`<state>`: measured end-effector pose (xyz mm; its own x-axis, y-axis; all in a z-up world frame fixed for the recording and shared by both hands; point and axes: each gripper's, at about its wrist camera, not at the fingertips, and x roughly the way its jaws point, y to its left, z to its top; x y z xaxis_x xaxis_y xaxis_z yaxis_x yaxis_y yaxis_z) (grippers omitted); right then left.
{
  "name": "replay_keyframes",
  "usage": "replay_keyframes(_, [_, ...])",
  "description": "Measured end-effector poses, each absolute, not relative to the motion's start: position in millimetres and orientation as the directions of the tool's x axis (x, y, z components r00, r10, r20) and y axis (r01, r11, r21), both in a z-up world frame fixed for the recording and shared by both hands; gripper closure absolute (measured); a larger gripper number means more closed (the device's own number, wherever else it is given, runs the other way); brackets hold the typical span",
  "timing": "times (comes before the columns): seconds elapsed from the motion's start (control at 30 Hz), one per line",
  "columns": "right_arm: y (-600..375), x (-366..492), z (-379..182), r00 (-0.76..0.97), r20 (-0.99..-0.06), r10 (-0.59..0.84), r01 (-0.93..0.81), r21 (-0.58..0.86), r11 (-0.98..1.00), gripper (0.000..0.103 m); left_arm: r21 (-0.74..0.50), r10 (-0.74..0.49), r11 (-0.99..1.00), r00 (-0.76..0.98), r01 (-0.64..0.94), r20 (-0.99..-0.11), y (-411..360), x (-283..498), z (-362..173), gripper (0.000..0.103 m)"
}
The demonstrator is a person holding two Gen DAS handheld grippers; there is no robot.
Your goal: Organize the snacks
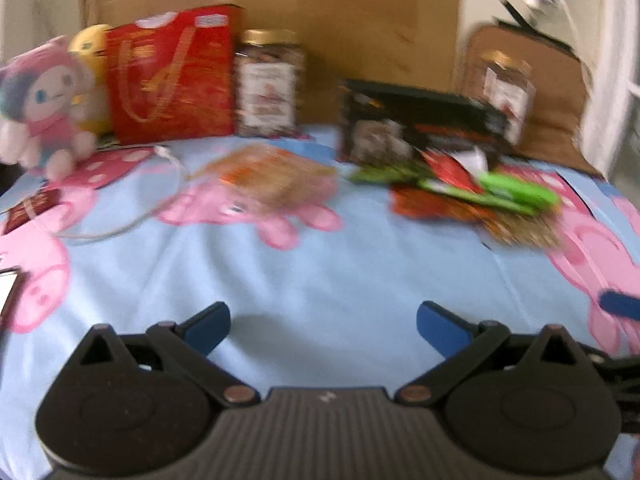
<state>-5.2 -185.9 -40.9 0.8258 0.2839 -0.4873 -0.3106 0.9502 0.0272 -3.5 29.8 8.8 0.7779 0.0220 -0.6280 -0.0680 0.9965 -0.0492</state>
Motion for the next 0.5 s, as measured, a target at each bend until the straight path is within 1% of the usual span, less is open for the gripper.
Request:
replay_keyframes(0.07, [-186, -2, -37, 0.823, -0.482, 0.302, -0.321, 0.044, 0.946, 0.008, -0.063, 0.063, 0.99, 0.785, -0.129, -0.616, 50, -1, 10, 0.0])
replay_keyframes(0.13, [-182, 2, -33, 0.81, -0.485, 0.33, -0.348, 0.055, 0.936, 0.021, -0.074, 0.1, 0.981, 0.786, -0.182, -0.611, 73, 4, 11, 0.0])
replay_keyframes(0.17, [-179, 5, -31, 0.803, -0.486, 0.346, -0.366, 0.057, 0.929, 0.025, -0.074, 0.12, 0.976, 0.785, -0.207, -0.608, 83, 5, 11, 0.0])
replay_keyframes(0.2, [-174, 8, -29, 0.792, -0.487, 0.368, -0.389, 0.061, 0.919, 0.033, -0.07, 0.145, 0.97, 0.784, -0.233, -0.603, 93, 6, 10, 0.0])
replay_keyframes(0.23, [-168, 11, -27, 0.78, -0.49, 0.389, -0.412, 0.066, 0.909, 0.039, -0.059, 0.175, 0.964, 0.785, -0.26, -0.595, 101, 7, 10, 0.0])
replay_keyframes(0.27, [-162, 16, -25, 0.766, -0.491, 0.416, -0.438, 0.075, 0.896, 0.041, -0.047, 0.197, 0.96, 0.785, -0.276, -0.588, 107, 8, 9, 0.0])
replay_keyframes(0.3, [-156, 22, -23, 0.75, -0.491, 0.443, -0.464, 0.088, 0.882, 0.047, -0.047, 0.205, 0.957, 0.783, -0.286, -0.587, 113, 9, 8, 0.0])
replay_keyframes(0.33, [-150, 29, -20, 0.735, -0.489, 0.47, -0.486, 0.103, 0.868, 0.054, -0.078, 0.182, 0.956, 0.78, -0.283, -0.599, 119, 10, 6, 0.0])
replay_keyframes(0.37, [-143, 38, -16, 0.72, -0.485, 0.497, -0.507, 0.121, 0.853, 0.056, -0.117, 0.15, 0.955, 0.781, -0.274, -0.607, 124, 10, 5, 0.0])
replay_keyframes(0.43, [-130, 58, -6, 0.694, -0.469, 0.547, -0.541, 0.162, 0.825, 0.061, -0.138, 0.13, 0.955, 0.792, -0.262, -0.597, 126, 8, 4, 0.0])
replay_keyframes(0.5, [-113, 86, 3, 0.677, -0.453, 0.58, -0.559, 0.197, 0.806, 0.061, -0.142, 0.126, 0.956, 0.794, -0.258, -0.594, 126, 7, 3, 0.0])
